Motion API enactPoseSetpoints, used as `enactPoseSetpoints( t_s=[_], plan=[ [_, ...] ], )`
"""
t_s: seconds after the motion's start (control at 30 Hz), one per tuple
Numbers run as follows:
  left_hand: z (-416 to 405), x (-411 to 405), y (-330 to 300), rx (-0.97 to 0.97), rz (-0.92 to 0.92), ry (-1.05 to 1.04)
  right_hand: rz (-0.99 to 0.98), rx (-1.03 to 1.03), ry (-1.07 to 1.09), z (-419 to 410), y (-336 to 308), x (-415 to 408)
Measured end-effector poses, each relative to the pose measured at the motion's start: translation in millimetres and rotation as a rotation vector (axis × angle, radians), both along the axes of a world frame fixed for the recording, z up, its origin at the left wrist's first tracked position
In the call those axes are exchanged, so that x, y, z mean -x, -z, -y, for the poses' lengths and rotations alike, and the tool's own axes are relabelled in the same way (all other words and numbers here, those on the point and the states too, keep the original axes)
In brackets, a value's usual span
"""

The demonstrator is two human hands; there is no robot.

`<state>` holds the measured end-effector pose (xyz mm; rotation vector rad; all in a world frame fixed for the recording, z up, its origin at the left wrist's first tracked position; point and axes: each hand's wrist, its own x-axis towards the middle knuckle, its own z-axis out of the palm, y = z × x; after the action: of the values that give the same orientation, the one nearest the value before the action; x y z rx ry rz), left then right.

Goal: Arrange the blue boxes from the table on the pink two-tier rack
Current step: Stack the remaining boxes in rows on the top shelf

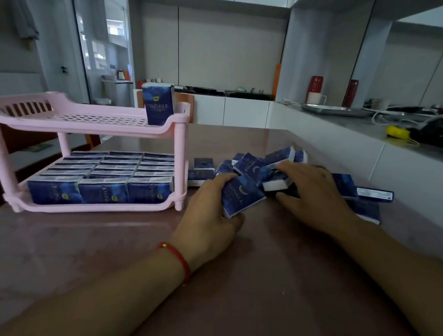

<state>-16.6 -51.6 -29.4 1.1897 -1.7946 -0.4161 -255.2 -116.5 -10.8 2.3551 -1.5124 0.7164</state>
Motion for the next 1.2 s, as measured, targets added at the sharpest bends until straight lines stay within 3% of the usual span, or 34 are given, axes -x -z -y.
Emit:
enactPoseSetpoints(
  t_s=[0.1, 0.2, 0.27, 0.33, 0.47, 0.57, 0.8, 0.9, 1.0, 1.07, 1.13, 1.2],
  plan=[
    [-5.1, 1.4, -6.6, -0.158, -0.157, 0.021, -0.105, -0.002, 0.081, 6.0, 6.8, -5.7],
    [-8.8, -0.2, -11.0, -0.296, -0.397, 0.106, -0.049, 0.063, 0.098, 5.9, 4.2, -7.4],
    [-13.8, -2.1, -14.0, -0.354, -0.477, 0.130, 0.129, 0.089, 0.047, -0.8, -1.4, -7.3],
    [-16.7, -3.4, -16.7, -0.381, -0.499, 0.078, 0.463, 0.043, -0.023, -9.8, -9.9, -6.3],
    [-11.9, -5.6, -17.3, -0.368, -0.567, 0.085, 1.045, -0.256, -0.189, -19.3, -18.0, -5.7],
    [-8.8, -7.6, -15.0, -0.346, -0.613, 0.182, 1.182, -0.407, -0.264, -23.7, -15.5, -7.8],
    [-3.6, -11.3, -9.9, -0.337, -0.638, 0.131, 1.318, -0.542, -0.431, -34.1, -23.1, -13.1],
    [-2.2, -9.1, -9.5, -0.344, -0.710, 0.133, 1.207, -0.444, -0.377, -37.9, -23.1, -15.4],
    [-3.4, -5.4, -7.7, -0.401, -0.784, 0.111, 0.740, -0.036, -0.217, -45.5, -23.2, -24.0],
    [-4.8, -2.2, -8.3, -0.446, -0.828, 0.111, 0.480, 0.193, -0.242, -49.2, -18.3, -38.1],
    [-3.9, -1.2, -9.1, -0.447, -0.872, 0.102, 0.316, 0.253, -0.348, -48.5, -9.4, -51.0],
    [-2.4, -2.9, -8.7, -0.422, -0.871, 0.063, 0.303, 0.233, -0.409, -47.9, -6.9, -56.0]
  ],
)
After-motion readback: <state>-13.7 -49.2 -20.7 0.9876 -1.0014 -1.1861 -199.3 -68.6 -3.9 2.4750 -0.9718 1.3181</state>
